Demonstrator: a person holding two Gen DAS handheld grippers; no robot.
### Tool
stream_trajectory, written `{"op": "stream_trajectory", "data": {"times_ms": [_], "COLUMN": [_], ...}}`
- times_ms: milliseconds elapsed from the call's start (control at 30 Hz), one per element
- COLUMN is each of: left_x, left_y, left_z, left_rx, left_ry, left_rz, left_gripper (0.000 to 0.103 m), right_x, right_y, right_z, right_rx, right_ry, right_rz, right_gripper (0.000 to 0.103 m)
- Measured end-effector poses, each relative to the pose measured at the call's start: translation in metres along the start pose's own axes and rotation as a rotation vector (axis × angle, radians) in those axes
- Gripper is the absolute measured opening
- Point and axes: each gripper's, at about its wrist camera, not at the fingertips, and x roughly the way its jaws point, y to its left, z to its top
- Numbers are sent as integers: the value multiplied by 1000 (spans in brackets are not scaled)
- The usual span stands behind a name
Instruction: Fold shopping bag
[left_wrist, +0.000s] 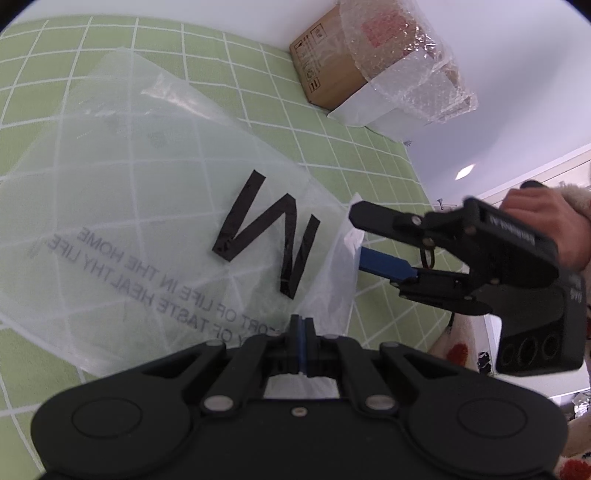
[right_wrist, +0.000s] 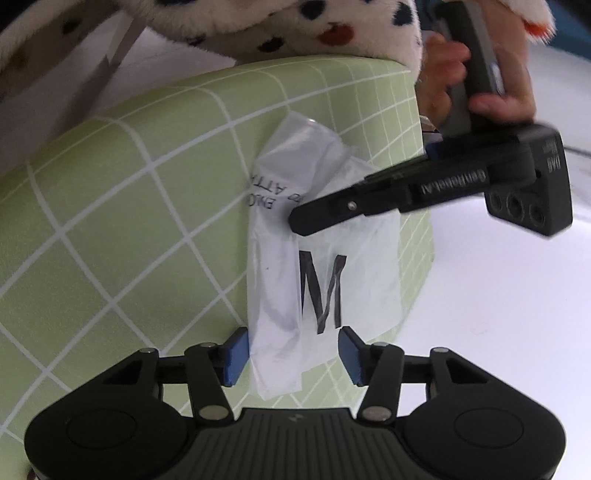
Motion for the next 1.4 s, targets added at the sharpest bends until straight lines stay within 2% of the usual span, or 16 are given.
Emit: {"op": "stream_trajectory", "data": {"times_ms": [100,133,167,267,433,533,633,700,767,867,900,933,1000,1133,1300,1400], "left_x": [0,0,0,0,1,1,0,-2,-6,-16,-20,-22,-24,-20,-5,3], "left_y": [0,0,0,0,-1,-7,-20,-34,-44,-60,-66,-70,-77,-83,-90,-94], "left_z": [0,0,-1,-2,-2,-2,-9,-23,-33,-54,-62,-69,-82,-94,-104,-109], "left_rx": [0,-1,-1,-3,-2,43,131,254,348,497,563,611,702,780,892,934], "left_ry": [-1,-3,-6,-9,-10,-13,-26,-44,-62,-109,-132,-149,-176,-200,-268,-288], "left_rz": [0,0,0,-1,1,22,66,88,95,111,126,146,186,214,303,325], "left_gripper": [2,2,2,2,2,2,2,2,6,21,32,41,45,47,49,49], "right_x": [2,3,4,5,10,10,8,12,18,22,24,30,44,51,39,34], "right_y": [2,3,5,4,-28,-52,-67,-78,-88,-95,-98,-105,-120,-121,-112,-109], "right_z": [4,5,5,7,11,11,11,14,14,5,2,0,-3,-9,-20,-26], "right_rx": [-21,-27,-29,19,231,376,478,565,659,783,836,876,937,974,1010,1049], "right_ry": [4,8,13,28,78,98,98,91,85,76,73,73,76,86,97,98], "right_rz": [37,49,58,74,204,346,467,551,622,696,724,746,775,792,797,804], "right_gripper": [31,19,12,6,4,4,4,4,4,4,4,4,4,5,5,5]}}
